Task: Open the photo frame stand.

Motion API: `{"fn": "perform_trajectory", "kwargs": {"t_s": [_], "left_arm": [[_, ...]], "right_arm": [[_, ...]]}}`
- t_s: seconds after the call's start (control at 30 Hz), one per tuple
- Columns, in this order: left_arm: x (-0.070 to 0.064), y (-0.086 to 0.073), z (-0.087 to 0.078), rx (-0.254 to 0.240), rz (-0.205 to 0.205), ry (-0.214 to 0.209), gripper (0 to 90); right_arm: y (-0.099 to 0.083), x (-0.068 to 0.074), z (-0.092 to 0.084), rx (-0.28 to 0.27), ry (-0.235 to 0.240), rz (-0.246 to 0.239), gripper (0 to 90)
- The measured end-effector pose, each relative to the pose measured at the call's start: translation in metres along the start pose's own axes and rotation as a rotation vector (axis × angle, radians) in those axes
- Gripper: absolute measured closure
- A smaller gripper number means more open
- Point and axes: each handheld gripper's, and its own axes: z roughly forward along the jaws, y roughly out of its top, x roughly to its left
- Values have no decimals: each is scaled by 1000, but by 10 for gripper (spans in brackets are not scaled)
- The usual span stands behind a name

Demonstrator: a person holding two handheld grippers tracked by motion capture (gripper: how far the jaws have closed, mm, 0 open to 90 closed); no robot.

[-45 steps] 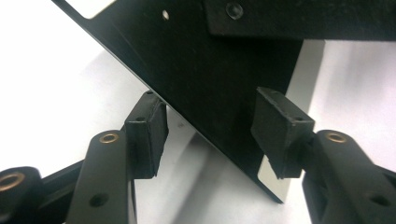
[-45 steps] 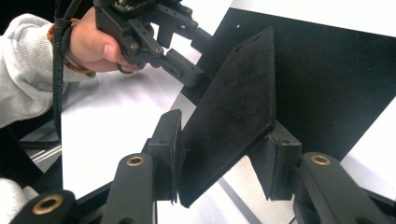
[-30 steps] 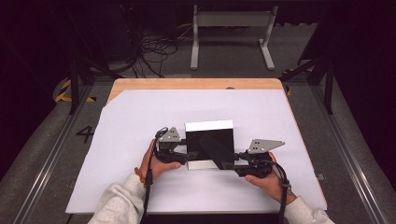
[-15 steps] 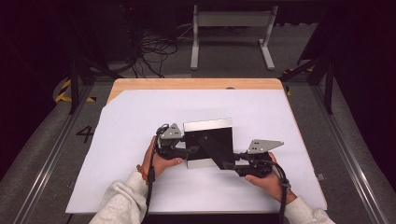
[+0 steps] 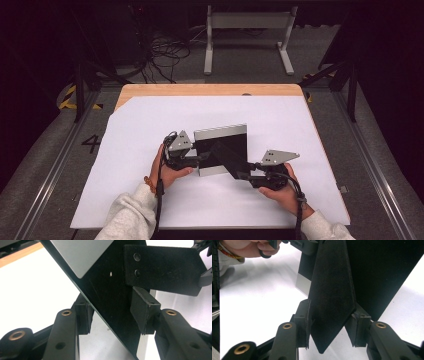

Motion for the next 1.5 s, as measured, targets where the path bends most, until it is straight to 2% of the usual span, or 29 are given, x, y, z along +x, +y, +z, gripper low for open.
{"fn": "perform_trajectory", "kwargs": {"t_s": [0.33,0.53,0.73,0.93,1.0,1.13,1.23,1.3,1.4,1.5], "left_arm": [[-4,4,-7,-15,26,11,573],[-11,4,-11,-14,61,9,598],[-20,-4,-11,34,92,1,578],[-24,-18,-8,90,74,-22,586],[-26,-22,-4,122,84,-25,586],[-27,-26,1,142,74,-29,600],[-31,-31,11,210,109,-18,608],[-32,-33,17,237,110,-9,610],[-31,-34,19,221,87,-19,602],[-31,-34,20,221,97,-14,592]], "right_arm": [[-3,3,-1,15,9,-18,612],[-7,6,-1,31,13,-18,630],[-9,11,-3,51,-3,-38,640],[-10,12,-3,52,-9,-44,637],[-10,12,-3,52,-8,-44,637],[-9,13,-3,57,-8,-54,622],[-9,14,-3,67,-5,-68,614],[-9,15,-4,67,-1,-69,614],[-9,15,-4,67,1,-68,621],[-9,15,-5,66,5,-66,630]]}}
